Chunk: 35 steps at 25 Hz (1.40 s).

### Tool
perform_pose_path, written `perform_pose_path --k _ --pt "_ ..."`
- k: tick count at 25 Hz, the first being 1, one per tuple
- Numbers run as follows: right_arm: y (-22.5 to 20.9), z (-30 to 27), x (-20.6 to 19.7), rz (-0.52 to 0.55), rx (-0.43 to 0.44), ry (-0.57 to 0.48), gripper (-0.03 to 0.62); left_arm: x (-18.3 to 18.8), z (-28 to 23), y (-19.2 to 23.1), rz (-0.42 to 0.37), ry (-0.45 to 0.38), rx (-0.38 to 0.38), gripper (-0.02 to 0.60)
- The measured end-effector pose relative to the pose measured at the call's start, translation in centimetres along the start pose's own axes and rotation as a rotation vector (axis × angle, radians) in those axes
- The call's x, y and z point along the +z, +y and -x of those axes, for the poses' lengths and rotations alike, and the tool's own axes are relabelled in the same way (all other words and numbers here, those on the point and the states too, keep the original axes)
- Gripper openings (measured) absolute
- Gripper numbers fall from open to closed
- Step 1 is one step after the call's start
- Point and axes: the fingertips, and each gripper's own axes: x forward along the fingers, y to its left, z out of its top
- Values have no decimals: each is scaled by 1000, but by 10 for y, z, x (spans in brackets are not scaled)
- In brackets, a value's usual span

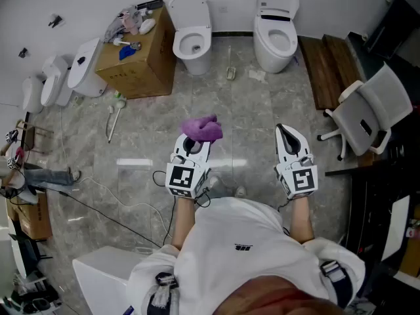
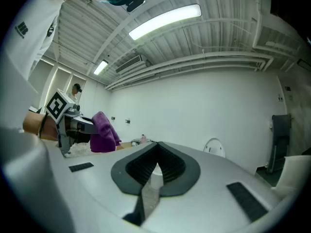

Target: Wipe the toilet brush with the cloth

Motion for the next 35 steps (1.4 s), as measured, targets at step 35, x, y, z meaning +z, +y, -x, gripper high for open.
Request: perform_pose_path --k 35 --pt "-57 -222 -37 31 -1 94 -4 -5 -175 152 -11 -20 -76 71"
